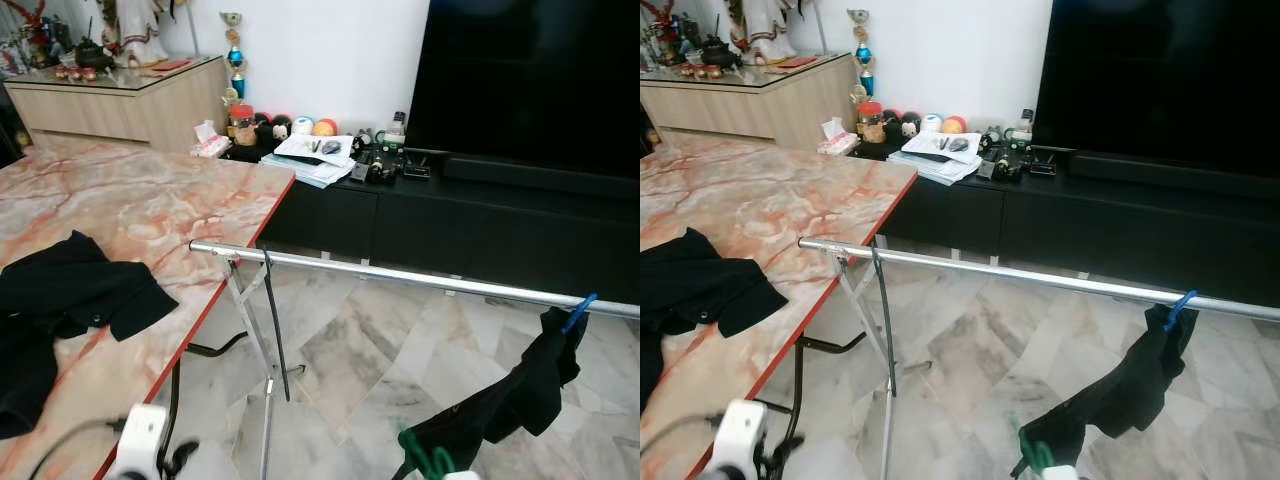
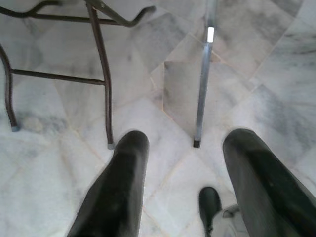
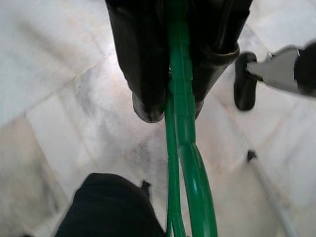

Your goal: Hang hanger

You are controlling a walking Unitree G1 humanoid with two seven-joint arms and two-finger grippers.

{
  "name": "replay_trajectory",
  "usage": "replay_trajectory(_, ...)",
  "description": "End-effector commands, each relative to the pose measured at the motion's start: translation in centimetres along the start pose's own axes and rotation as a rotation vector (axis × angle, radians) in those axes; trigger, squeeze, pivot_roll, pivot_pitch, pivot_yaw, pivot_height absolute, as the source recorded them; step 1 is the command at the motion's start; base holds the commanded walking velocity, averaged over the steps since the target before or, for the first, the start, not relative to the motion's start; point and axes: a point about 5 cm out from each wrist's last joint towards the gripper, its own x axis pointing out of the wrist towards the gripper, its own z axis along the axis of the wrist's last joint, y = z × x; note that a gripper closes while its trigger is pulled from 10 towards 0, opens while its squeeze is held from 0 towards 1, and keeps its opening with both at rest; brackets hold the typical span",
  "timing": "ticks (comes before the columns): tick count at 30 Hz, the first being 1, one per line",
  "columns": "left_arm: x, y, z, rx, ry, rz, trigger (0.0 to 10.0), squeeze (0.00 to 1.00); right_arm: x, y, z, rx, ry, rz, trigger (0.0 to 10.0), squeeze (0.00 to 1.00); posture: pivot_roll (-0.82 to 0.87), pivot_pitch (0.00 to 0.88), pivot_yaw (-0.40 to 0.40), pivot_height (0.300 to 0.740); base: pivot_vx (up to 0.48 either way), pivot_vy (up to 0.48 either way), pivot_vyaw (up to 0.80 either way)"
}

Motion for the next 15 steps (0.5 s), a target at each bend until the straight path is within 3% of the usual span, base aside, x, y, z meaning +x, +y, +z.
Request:
replay_trajectory(1, -0.4, 0.1, -3.2, -0.024, 0.137, 0.016, 10.0, 0.00, 0.1, 0.4, 0.2, 0.040, -0.007, -0.002, 10.0, 0.00, 0.21, 0.000, -0.012, 0.740, 0.000, 0.000, 0.00)
replay_trajectory(5, -0.6, -0.6, -5.1, -0.007, 0.204, 0.008, 10.0, 0.00, 0.1, 0.3, 0.4, 0.050, -0.001, -0.014, 10.0, 0.00, 0.21, 0.000, -0.011, 0.740, 0.000, 0.000, 0.00)
replay_trajectory(11, 0.1, -1.4, -4.7, 0.018, 0.194, -0.018, 10.0, 0.00, -0.1, -1.5, 0.7, 0.064, 0.001, -0.055, 10.0, 0.00, 0.21, 0.000, -0.011, 0.740, 0.000, 0.000, 0.00)
replay_trajectory(12, 0.3, -1.5, -4.4, 0.119, 0.189, -0.035, 10.0, 0.00, -0.2, -1.8, 0.8, 0.066, -0.001, -0.065, 10.0, 0.00, 0.21, 0.000, -0.010, 0.740, 0.000, 0.000, 0.00)
replay_trajectory(15, 0.4, -1.5, -3.7, 0.261, 0.150, -0.063, 10.0, 0.00, -0.3, -2.2, 1.0, 0.069, -0.005, -0.076, 10.0, 0.00, 0.21, 0.000, -0.012, 0.740, 0.000, 0.000, 0.00)
